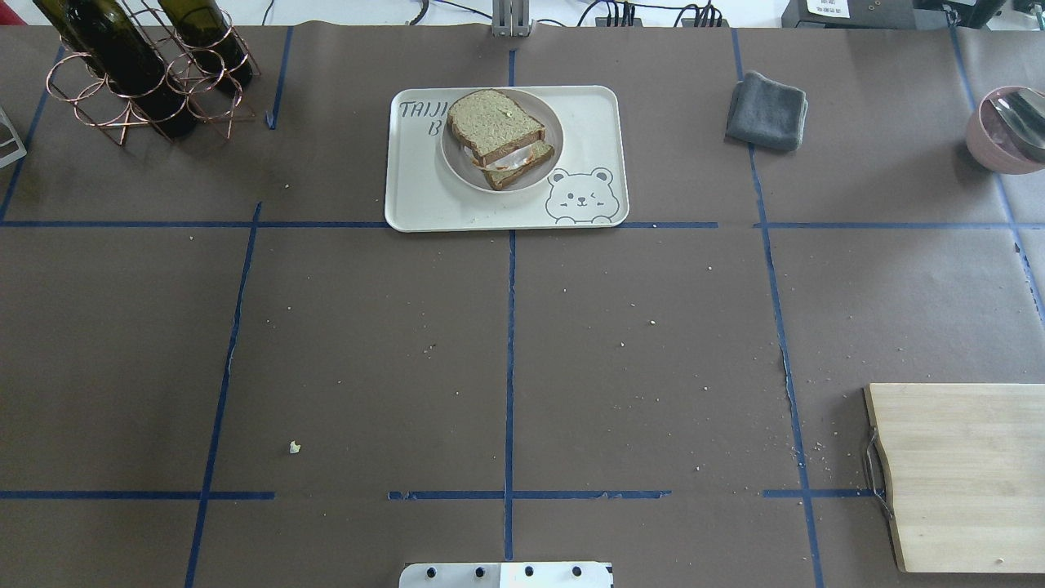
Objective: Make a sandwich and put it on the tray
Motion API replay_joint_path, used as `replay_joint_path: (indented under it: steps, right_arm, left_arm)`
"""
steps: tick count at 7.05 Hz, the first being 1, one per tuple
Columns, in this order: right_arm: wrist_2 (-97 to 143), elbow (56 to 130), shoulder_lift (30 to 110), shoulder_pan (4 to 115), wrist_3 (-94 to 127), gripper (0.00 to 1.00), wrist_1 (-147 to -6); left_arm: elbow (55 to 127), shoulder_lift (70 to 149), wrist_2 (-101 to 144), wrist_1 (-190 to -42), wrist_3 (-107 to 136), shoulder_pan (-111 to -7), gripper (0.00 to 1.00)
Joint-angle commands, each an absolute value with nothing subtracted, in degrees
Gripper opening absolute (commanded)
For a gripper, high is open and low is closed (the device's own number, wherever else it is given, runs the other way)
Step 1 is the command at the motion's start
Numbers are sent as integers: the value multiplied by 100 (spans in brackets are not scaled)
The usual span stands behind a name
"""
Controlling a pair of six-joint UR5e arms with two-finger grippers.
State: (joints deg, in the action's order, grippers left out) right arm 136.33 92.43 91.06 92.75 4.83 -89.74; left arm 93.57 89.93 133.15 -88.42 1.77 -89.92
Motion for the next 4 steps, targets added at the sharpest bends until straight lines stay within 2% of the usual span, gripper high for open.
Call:
replay_joint_path:
  steps: [1,4]
  right_arm:
    - [13632,9255,9105,9281,475,100,-8974]
    - [13649,9281,9105,9272,475,100,-8965]
  left_arm:
    - [9360,8991,13315,-8842,176,-8991,100]
    - [9360,8982,13315,-8842,167,-8991,100]
